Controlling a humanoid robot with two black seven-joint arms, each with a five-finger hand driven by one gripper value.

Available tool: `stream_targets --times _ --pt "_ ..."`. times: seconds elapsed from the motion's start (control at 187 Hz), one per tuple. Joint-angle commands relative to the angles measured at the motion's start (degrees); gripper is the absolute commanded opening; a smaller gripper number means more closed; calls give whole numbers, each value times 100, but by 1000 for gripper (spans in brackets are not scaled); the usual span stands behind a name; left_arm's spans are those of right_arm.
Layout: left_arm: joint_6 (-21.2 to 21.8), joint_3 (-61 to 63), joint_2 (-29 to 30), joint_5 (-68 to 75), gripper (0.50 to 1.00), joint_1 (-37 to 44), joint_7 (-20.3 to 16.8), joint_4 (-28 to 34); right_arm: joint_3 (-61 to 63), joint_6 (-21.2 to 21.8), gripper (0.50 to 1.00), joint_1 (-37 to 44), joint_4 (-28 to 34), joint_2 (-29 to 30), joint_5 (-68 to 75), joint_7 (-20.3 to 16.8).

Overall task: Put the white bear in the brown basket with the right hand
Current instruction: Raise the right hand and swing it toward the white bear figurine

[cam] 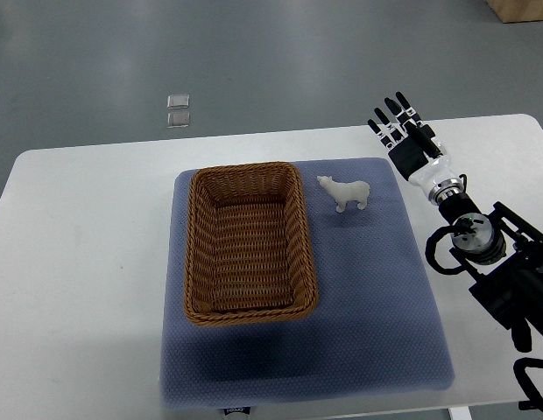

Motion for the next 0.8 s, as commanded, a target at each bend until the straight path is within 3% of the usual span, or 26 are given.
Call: stream_targets --times 0.0,0.455,0.643,0.793 --pt "-6 1 0 -1 1000 -1 0 17 0 -9 924 7 0 0 -5 0" --pt "-23 1 0 -10 1000 -18 0 0 -88 -36 921 139 0 -35 -137 -9" --pt "-50 1 0 8 1000 -45 0 -27 -615 -18 919 578 18 -360 -1060 -44" --pt "-50 -8 0 16 1000 -45 0 -44 -1925 -27 921 1325 132 -879 -2536 -448"
